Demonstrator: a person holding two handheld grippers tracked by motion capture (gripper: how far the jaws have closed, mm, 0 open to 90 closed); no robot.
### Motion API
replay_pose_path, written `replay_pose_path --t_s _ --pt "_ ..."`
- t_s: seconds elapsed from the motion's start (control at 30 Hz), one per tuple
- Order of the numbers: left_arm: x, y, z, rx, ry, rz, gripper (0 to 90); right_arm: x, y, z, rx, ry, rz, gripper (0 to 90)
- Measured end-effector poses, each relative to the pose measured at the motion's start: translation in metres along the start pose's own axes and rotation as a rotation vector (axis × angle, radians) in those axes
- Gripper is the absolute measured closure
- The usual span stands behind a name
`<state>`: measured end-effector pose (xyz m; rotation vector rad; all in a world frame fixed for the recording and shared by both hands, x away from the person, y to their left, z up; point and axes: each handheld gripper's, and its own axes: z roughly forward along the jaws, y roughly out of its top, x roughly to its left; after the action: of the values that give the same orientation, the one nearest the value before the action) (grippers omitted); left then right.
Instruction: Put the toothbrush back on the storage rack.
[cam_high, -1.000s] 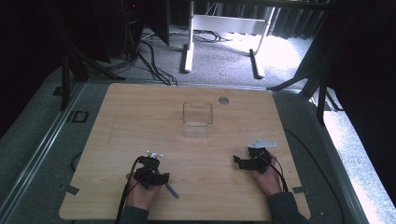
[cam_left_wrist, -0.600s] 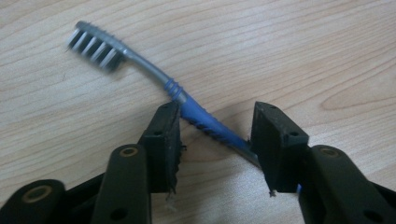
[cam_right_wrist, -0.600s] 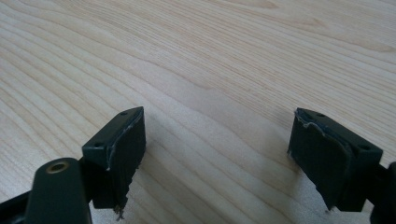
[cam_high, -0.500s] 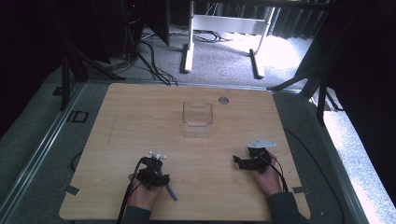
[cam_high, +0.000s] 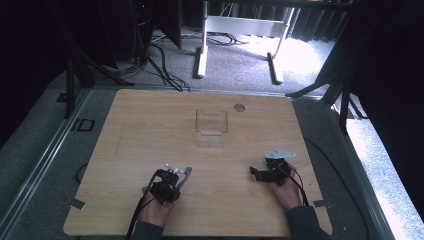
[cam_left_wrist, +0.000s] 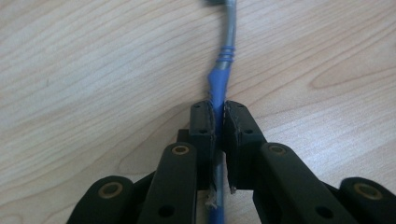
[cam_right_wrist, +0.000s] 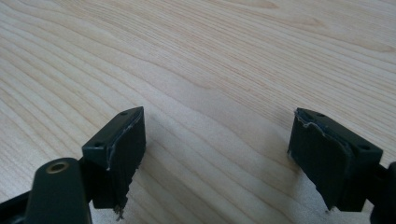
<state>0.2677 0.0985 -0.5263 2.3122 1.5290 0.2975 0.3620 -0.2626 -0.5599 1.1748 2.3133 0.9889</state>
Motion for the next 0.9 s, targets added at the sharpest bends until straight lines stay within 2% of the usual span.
replay_pose_path --t_s 0.3,0.47,0.9 --pt "0.000 0.004 -0.014 -0.060 0.000 0.037 82.7 0.000 0.000 0.000 -0.001 0.000 0.002 18.6" --pt "0.004 0.006 -0.020 -0.106 0.002 0.038 82.7 0.000 0.000 0.000 -0.001 0.000 0.002 18.6" --pt "0.011 0.012 -0.027 -0.163 0.024 0.045 82.7 0.000 0.000 0.000 -0.001 0.000 0.002 18.6"
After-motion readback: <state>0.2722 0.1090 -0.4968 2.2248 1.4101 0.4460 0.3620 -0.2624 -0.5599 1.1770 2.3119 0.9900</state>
